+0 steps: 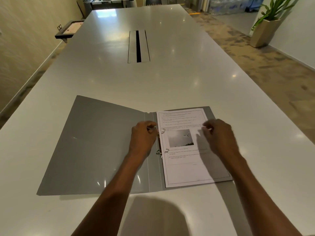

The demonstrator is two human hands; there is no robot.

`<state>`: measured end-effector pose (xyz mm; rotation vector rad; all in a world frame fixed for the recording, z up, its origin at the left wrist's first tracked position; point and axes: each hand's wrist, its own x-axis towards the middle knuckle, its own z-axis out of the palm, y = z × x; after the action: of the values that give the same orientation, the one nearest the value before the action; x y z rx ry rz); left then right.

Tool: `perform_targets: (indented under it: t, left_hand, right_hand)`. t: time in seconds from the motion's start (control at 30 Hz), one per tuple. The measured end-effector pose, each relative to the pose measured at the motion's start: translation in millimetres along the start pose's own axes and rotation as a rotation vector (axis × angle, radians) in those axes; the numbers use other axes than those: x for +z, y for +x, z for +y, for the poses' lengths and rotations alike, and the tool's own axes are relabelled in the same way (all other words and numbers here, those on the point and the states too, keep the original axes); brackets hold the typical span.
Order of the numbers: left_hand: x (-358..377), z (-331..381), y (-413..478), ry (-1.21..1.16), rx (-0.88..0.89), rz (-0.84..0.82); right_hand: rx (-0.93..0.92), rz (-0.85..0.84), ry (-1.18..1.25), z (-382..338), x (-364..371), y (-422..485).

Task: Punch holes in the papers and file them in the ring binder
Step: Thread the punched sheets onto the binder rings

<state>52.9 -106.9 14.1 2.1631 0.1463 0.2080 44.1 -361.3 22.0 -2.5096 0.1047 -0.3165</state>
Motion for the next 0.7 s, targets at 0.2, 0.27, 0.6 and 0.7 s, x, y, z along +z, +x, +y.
perform_targets:
  t: [0.2,0.27,0.6,0.7]
  left_hand:
    - [8,-13,1,-0.116,-0.073,0.038]
    - [10,-18,-1,-0.099,-0.061,0.058]
    - [21,-32,-5,-0.052,-0.008,0.151]
    - [24,-34,-8,-0.038,0.023,0.143]
  right_hand:
    - [-0.023,-0.137,0.38,-63,65,1]
    - [-0.015,-0.098,0.409,-71,82,-4]
    - [-0.008,0.061,0.512,-72,107,-23]
    - [0.002,0.076,0.565,-67,110,-26]
